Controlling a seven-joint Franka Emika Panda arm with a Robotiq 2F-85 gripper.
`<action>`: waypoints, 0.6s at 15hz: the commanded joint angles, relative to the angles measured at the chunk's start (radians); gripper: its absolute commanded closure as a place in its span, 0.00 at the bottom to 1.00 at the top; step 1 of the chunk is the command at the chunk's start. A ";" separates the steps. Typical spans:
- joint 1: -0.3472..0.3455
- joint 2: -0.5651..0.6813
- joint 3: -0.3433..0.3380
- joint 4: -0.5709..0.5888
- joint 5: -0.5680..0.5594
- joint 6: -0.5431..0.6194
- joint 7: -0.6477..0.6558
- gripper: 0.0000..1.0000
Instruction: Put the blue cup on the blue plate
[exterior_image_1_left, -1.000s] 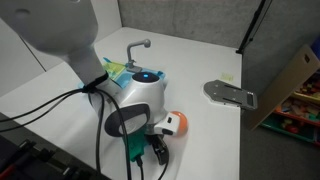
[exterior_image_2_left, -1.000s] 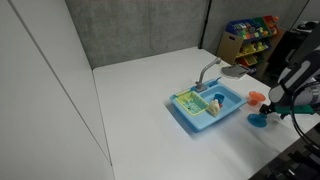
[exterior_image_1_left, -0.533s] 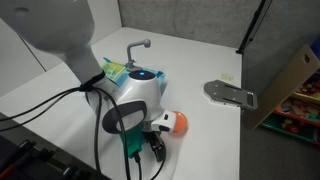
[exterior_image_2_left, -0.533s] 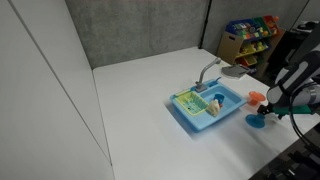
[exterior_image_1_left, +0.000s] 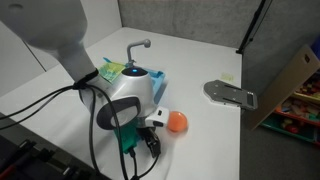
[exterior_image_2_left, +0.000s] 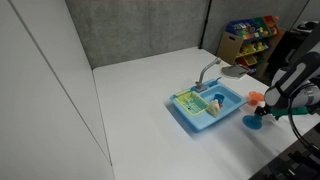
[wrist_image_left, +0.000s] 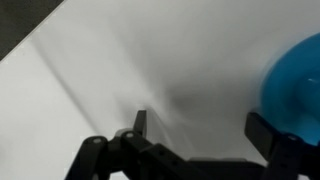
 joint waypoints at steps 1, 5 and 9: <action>0.025 -0.043 -0.001 -0.048 -0.009 0.020 0.006 0.00; 0.049 -0.053 0.002 -0.061 -0.009 0.023 0.007 0.00; 0.065 -0.062 0.004 -0.074 -0.010 0.025 0.007 0.00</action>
